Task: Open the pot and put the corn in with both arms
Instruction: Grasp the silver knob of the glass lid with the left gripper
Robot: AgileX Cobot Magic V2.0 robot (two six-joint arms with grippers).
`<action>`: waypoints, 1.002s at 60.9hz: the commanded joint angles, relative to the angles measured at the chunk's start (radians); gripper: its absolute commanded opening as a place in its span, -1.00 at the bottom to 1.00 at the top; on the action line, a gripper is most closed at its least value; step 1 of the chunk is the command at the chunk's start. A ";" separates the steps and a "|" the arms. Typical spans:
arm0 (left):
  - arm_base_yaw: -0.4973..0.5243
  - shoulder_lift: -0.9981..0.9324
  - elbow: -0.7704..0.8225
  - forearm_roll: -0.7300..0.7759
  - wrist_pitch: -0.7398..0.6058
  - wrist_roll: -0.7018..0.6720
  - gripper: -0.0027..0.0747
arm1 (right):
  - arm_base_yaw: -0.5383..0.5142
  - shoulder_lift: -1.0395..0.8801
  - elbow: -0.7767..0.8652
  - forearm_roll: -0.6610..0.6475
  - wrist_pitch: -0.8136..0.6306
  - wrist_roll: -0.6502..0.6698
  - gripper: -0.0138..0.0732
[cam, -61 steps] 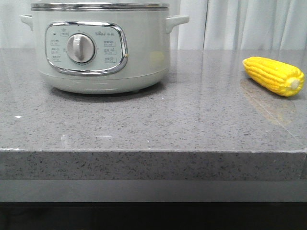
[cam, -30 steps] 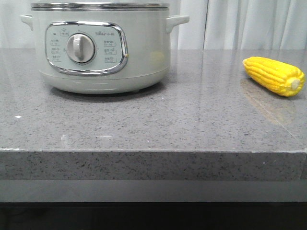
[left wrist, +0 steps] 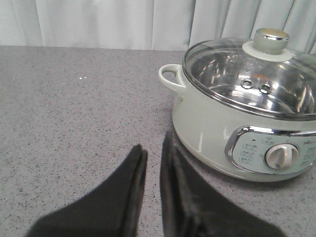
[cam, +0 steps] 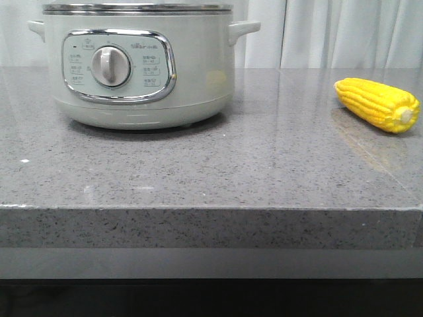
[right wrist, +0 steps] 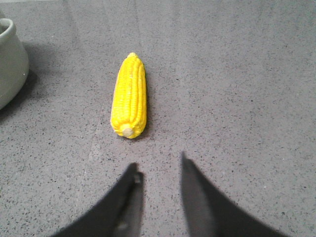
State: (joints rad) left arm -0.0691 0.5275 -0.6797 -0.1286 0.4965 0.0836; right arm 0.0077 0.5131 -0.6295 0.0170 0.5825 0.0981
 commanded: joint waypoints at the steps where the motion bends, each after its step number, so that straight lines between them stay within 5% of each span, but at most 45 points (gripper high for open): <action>1: -0.005 0.010 -0.035 0.000 -0.103 0.001 -0.09 | -0.005 0.011 -0.036 -0.002 -0.067 -0.009 0.38; 10: -0.005 0.010 -0.035 0.000 -0.130 0.001 0.37 | -0.005 0.011 -0.036 -0.002 -0.066 -0.009 0.63; 33: -0.105 0.075 -0.067 -0.008 -0.278 0.001 0.34 | -0.005 0.011 -0.036 -0.002 -0.067 -0.009 0.63; 61: -0.341 0.454 -0.310 -0.008 -0.344 0.001 0.34 | -0.005 0.011 -0.036 -0.002 -0.067 -0.009 0.63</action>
State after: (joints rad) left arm -0.3756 0.9213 -0.9124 -0.1259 0.2476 0.0836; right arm 0.0077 0.5131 -0.6295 0.0170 0.5866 0.0978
